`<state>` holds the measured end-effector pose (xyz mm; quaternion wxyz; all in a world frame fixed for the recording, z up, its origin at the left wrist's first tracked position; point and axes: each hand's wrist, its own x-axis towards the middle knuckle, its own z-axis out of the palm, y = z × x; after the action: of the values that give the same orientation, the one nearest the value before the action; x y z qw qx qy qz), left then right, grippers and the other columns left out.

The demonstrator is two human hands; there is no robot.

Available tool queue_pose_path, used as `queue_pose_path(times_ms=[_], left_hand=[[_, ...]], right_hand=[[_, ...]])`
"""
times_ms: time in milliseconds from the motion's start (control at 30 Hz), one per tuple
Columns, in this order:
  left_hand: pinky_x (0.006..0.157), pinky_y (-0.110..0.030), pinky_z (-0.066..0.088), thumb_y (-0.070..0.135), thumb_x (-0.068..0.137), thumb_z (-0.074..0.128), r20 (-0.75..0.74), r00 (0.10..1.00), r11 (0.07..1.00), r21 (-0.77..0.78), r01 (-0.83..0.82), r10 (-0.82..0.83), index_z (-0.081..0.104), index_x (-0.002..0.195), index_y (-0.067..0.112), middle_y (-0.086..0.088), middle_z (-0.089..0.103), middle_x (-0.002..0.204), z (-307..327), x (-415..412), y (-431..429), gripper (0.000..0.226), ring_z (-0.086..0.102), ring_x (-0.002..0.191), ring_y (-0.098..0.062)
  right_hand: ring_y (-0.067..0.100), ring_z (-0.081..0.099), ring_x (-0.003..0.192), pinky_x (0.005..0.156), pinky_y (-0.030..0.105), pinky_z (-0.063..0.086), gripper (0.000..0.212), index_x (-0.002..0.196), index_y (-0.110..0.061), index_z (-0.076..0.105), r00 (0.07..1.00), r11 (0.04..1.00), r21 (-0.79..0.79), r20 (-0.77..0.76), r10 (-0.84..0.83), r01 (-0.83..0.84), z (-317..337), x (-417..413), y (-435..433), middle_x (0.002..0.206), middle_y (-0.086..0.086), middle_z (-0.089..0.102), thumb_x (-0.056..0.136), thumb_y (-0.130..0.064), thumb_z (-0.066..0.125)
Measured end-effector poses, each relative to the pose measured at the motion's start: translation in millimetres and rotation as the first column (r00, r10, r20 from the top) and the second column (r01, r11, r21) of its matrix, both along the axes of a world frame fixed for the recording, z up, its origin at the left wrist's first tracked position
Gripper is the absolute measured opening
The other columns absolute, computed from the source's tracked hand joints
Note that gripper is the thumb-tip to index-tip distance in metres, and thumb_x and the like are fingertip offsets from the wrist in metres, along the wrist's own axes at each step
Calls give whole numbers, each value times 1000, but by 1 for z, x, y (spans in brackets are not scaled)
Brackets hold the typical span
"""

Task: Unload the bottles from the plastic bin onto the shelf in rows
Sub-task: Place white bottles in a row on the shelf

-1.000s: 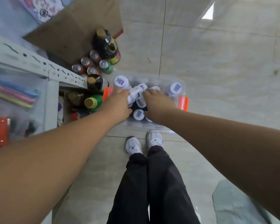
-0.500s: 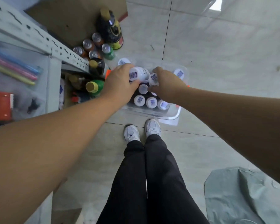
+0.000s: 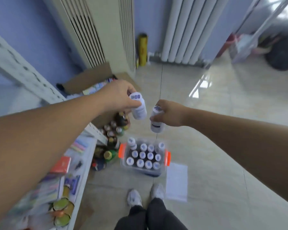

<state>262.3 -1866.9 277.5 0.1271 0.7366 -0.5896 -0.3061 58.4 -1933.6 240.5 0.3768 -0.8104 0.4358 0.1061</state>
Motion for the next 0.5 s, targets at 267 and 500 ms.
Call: queue_pose_path(times_ms=[267, 500], left_hand=[[64, -36, 54, 47, 72, 73, 226, 974, 989, -145, 35, -2, 77, 83, 26, 4, 73, 77, 217, 12, 21, 23, 68, 72, -17], [56, -31, 46, 49, 73, 71, 389, 913, 976, -214, -37, 120, 76, 84, 23, -3, 73, 80, 318, 3, 103, 29, 65, 68, -18]], right_hand=[[24, 71, 87, 74, 36, 63, 34, 105, -8, 62, 979, 993, -113, 204, -5, 29, 218, 14, -18, 102, 11, 67, 83, -31, 74], [32, 73, 91, 81, 44, 62, 33, 101, -6, 65, 930, 956, -264, 299, 211, -132, 328, 39, 8, 103, 17, 72, 84, -33, 74]])
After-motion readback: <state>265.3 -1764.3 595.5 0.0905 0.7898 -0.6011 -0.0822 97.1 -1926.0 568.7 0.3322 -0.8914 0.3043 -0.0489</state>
